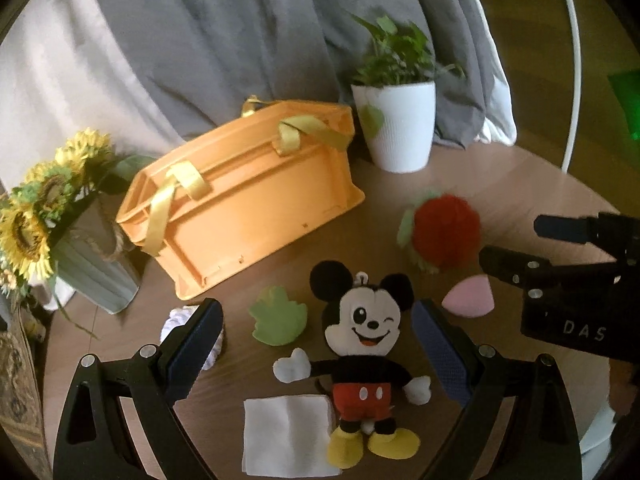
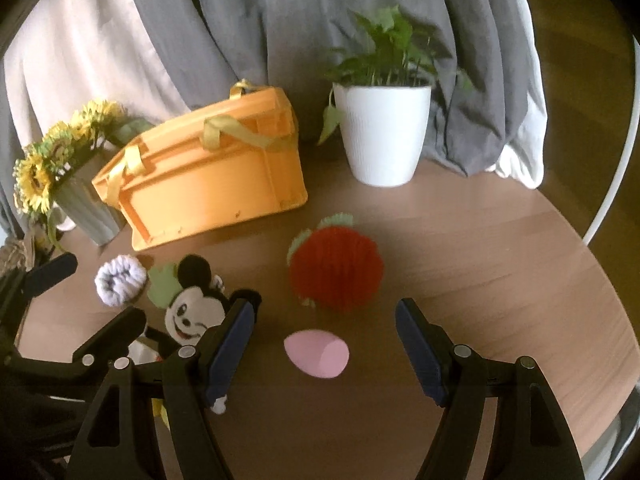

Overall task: Organize soft objects
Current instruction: 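Move both tools back toward the Mickey plush and pink sponge, then grasp the Mickey plush with the left tool while the right tool grasps the pink sponge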

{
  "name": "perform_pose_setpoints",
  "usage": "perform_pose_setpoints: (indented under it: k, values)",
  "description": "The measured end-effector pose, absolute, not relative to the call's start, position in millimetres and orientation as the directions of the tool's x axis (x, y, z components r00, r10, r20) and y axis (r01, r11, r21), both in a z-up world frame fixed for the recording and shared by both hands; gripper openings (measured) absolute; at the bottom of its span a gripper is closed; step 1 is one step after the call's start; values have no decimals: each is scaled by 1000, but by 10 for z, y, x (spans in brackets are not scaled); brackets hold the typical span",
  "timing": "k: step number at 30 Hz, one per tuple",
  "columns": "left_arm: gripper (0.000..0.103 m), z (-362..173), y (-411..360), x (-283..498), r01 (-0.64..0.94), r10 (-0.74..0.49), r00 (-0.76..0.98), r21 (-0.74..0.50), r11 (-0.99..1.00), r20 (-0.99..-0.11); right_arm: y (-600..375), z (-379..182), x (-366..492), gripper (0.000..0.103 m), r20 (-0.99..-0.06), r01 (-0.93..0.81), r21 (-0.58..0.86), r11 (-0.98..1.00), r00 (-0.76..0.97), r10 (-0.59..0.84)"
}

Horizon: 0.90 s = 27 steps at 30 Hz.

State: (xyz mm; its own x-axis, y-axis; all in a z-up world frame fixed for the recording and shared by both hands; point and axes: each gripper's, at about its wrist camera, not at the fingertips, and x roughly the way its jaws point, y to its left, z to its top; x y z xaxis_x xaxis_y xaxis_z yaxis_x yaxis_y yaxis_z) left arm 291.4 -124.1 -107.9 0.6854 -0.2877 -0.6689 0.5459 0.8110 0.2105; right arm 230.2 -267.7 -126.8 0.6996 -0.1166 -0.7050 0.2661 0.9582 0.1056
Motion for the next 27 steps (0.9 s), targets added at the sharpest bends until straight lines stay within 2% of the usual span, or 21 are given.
perform_pose_setpoints:
  k: [15, 27]
  values:
    - [97, -1520, -1420, 3027, 620, -282, 615, 230, 750, -736, -2701, -1699, 2494, 74, -779, 253, 129, 959, 624, -60]
    - [95, -1738, -1507, 3076, 622, -261, 586, 218, 752, -767, -2731, -2026, 2513, 73, -812, 233, 117, 965, 582, -42]
